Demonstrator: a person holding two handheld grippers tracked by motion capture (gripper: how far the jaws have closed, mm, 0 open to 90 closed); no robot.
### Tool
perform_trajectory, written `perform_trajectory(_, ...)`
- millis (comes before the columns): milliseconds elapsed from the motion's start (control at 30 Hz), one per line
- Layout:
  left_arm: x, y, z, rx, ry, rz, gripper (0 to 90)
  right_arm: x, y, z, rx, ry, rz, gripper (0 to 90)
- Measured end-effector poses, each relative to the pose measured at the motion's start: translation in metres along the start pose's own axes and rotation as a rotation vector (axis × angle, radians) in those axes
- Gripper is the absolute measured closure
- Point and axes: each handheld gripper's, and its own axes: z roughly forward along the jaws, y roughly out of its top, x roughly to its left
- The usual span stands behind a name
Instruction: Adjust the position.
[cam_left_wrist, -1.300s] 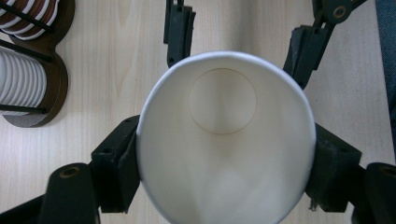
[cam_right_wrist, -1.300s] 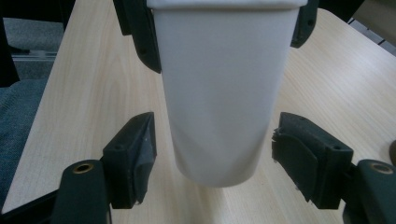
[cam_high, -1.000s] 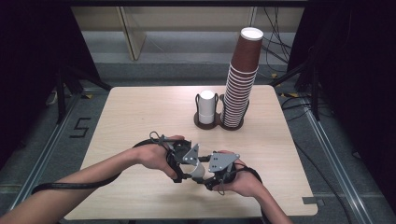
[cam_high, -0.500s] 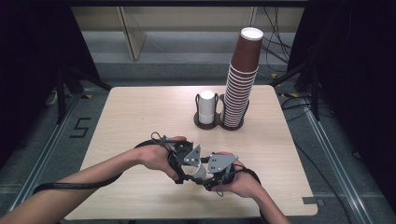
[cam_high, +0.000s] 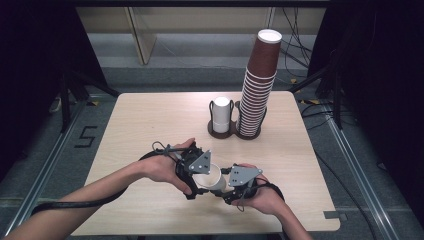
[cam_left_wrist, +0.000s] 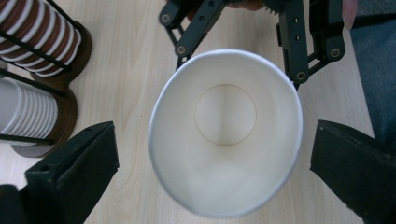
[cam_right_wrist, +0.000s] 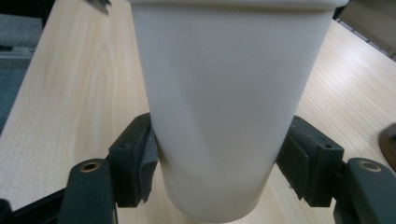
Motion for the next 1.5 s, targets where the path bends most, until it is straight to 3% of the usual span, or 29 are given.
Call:
perform_trajectory(167, 0.003, -0.007, -0.002, -0.057, 0.038, -0.053, 0.3, -0.003, -0.007, -0.006, -0.029, -0.047, 0.020, 33.6)
perform_trajectory(200, 0.002, -0.008, -0.002, -0.078, 0.041, -0.079, 0.3, -0.004, -0.008, -0.008, -0.038, -0.056, 0.023, 33.6)
perform_trajectory(267, 0.003, -0.010, -0.003, -0.079, 0.038, -0.078, 0.3, -0.005, -0.009, -0.010, -0.048, -0.071, 0.044, 33.6)
perform_trajectory(300, 0.001, -0.011, -0.002, -0.120, 0.053, -0.111, 0.3, -0.005, -0.009, -0.011, -0.059, -0.083, 0.045, 33.6)
perform_trajectory(333, 0.002, -0.011, -0.004, -0.108, 0.053, -0.091, 0.3, -0.005, -0.010, -0.013, -0.055, -0.082, 0.049, 33.6)
perform_trajectory(400, -0.001, -0.013, -0.002, -0.164, 0.064, -0.136, 0.3, -0.006, -0.010, -0.015, -0.067, -0.098, 0.054, 33.5)
perform_trajectory(467, -0.003, -0.014, -0.002, -0.186, 0.066, -0.157, 0.3, -0.008, -0.012, -0.017, -0.083, -0.115, 0.051, 33.5)
perform_trajectory(500, -0.003, -0.016, -0.002, -0.192, 0.069, -0.165, 0.3, -0.007, -0.013, -0.018, -0.086, -0.122, 0.082, 33.5)
perform_trajectory(533, -0.004, -0.017, -0.001, -0.202, 0.072, -0.172, 0.3, -0.008, -0.014, -0.019, -0.092, -0.129, 0.080, 33.5)
perform_trajectory(1067, -0.010, -0.031, 0.003, -0.300, 0.105, -0.264, 0.3, -0.011, -0.024, -0.027, -0.140, -0.197, 0.131, 33.4)
perform_trajectory(1167, -0.011, -0.032, 0.004, -0.299, 0.106, -0.271, 0.4, -0.012, -0.025, -0.030, -0.143, -0.198, 0.152, 33.5)
perform_trajectory(1233, -0.010, -0.033, 0.004, -0.302, 0.103, -0.273, 0.4, -0.014, -0.027, -0.033, -0.144, -0.208, 0.123, 33.5)
perform_trajectory(1267, -0.010, -0.033, 0.004, -0.300, 0.102, -0.274, 0.4, -0.011, -0.027, -0.034, -0.141, -0.211, 0.158, 33.5)
perform_trajectory(1400, -0.009, -0.032, 0.004, -0.298, 0.103, -0.277, 0.4, -0.014, -0.028, -0.037, -0.158, -0.238, 0.149, 33.5)
perform_trajectory(1433, -0.010, -0.032, 0.005, -0.298, 0.104, -0.277, 0.4, -0.013, -0.029, -0.039, -0.142, -0.229, 0.169, 33.5)
perform_trajectory(1500, -0.010, -0.031, 0.005, -0.311, 0.108, -0.275, 0.4, -0.012, -0.029, -0.039, -0.161, -0.241, 0.173, 33.5)
